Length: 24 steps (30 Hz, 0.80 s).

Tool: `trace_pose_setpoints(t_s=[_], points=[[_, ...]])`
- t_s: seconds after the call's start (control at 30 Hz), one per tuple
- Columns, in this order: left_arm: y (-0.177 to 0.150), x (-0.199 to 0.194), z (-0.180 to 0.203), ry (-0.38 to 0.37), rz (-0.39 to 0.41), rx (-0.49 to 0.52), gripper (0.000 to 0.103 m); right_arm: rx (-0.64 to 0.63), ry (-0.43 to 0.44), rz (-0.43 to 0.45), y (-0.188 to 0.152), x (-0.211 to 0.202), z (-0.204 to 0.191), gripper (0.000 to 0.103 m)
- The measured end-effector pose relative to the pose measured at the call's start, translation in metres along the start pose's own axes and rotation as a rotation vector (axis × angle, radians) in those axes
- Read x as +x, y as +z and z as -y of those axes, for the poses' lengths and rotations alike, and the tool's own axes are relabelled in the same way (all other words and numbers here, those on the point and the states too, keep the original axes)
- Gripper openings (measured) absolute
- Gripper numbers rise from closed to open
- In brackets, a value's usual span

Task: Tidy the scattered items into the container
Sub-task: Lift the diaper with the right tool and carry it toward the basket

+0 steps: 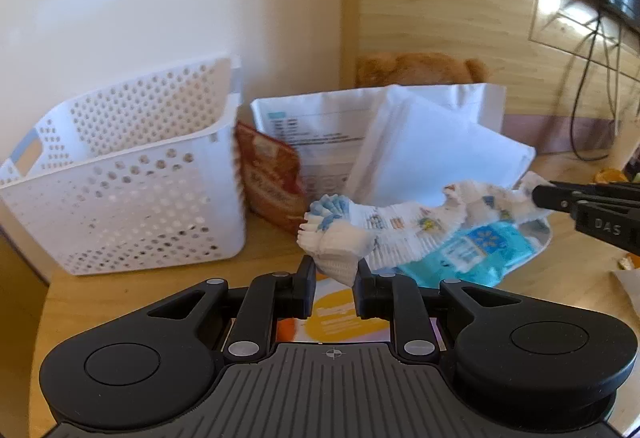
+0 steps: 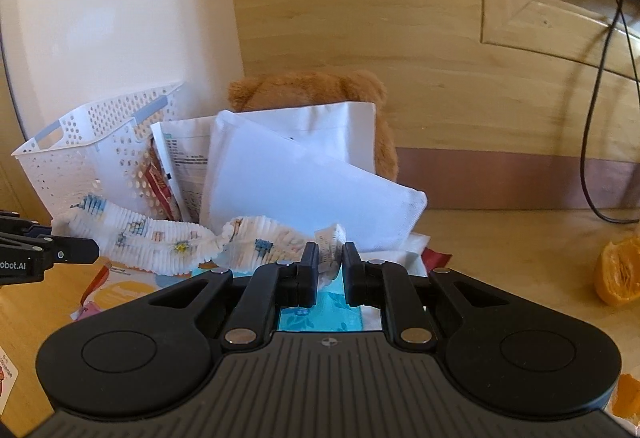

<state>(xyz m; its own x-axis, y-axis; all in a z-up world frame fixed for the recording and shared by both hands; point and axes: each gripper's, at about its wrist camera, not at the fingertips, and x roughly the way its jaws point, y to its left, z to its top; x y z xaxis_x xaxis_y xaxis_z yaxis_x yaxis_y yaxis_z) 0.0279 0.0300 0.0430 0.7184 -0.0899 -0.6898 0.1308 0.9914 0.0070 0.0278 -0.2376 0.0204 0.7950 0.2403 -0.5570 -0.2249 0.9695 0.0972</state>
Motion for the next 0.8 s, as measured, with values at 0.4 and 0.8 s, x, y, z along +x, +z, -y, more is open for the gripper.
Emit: trace_pose_setpoints(t_s=[0.4, 0.8], points=[[0.010, -0.011, -0.013, 0.050, 0.020, -0.015, 0.086, -0.066, 0.019, 0.057, 0.013, -0.013, -0.020, 0.017], [0.026, -0.022, -0.027, 0.091, 0.054, -0.021, 0.086, -0.088, 0.047, 0.108, 0.032, -0.018, -0.032, 0.017]])
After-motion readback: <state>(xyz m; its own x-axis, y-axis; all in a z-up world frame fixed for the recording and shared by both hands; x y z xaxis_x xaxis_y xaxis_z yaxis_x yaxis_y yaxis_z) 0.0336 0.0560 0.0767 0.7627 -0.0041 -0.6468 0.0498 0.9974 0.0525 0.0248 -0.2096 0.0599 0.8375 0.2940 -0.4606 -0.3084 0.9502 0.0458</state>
